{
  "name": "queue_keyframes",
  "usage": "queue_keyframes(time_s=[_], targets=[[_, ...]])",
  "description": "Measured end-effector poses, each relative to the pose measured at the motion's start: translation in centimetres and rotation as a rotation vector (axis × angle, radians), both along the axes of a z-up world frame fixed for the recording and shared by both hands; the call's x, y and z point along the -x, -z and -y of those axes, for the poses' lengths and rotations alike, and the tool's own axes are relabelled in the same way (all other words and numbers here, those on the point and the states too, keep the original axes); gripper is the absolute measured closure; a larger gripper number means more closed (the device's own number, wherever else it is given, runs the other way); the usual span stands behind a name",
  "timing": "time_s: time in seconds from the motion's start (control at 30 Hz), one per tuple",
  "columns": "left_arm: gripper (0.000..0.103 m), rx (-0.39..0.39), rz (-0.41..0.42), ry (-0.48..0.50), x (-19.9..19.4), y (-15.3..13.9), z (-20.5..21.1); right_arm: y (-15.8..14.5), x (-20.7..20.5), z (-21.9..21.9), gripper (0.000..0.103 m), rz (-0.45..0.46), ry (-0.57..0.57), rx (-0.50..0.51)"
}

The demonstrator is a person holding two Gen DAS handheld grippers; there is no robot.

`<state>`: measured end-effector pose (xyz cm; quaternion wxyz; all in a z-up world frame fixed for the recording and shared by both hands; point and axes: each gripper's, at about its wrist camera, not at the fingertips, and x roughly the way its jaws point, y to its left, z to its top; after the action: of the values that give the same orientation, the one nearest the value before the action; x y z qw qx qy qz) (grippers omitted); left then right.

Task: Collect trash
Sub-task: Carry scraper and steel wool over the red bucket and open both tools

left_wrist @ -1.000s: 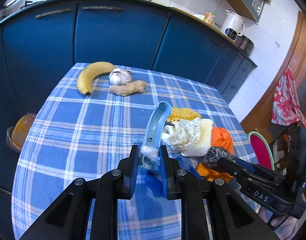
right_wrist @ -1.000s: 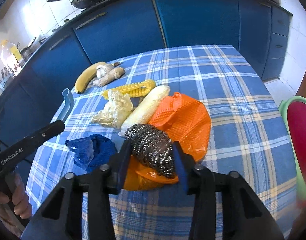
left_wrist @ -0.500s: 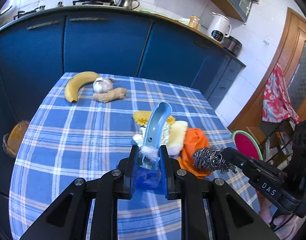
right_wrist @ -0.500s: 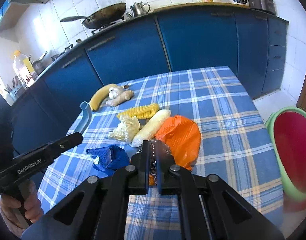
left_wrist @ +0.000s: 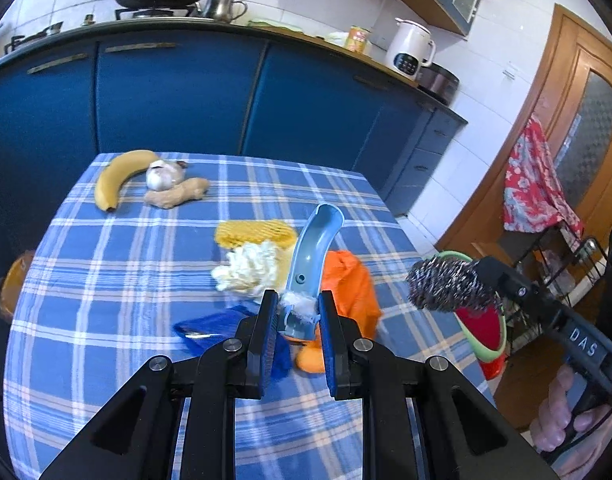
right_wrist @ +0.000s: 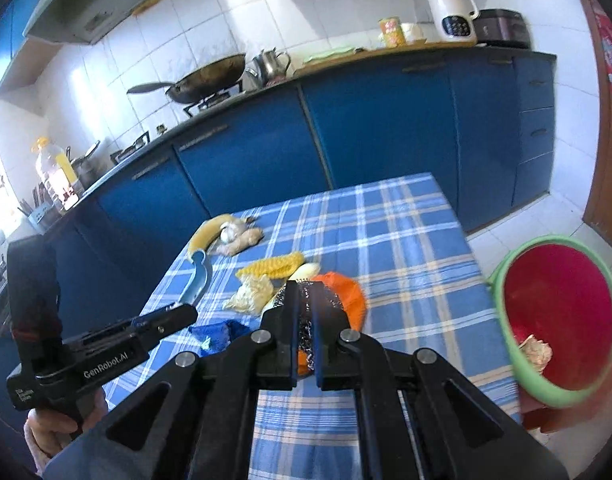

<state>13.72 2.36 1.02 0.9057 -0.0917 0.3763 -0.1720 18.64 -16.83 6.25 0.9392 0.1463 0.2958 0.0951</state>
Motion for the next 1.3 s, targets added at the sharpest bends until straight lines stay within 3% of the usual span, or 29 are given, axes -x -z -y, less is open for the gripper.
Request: queue_keyframes(time_s=[0.3,0.7,1.0,1.3], targets=[[0.083,0.005,-0.007,0.077,0.0,-0.5,3.9,-0.8,2.1,4.4,0.095,0.021,0.100,0.012],[0.083,-0.015,-0.020,0.216,-0.2,-0.7,11.8,0.3,4.8,12.1,0.095,0.006,0.260,-0.005],[0.083,-0.038,-0.042,0.324,-0.7,-0.1,18.4,2.5,6.2,17.6,0.095,-0.026,0.371,-0.023],[0.083,-0.080,-0.099,0.420,-1.8,2.5,24.8,6.1,6.0,21.8,0.095,-0.093,0.451,-0.045]])
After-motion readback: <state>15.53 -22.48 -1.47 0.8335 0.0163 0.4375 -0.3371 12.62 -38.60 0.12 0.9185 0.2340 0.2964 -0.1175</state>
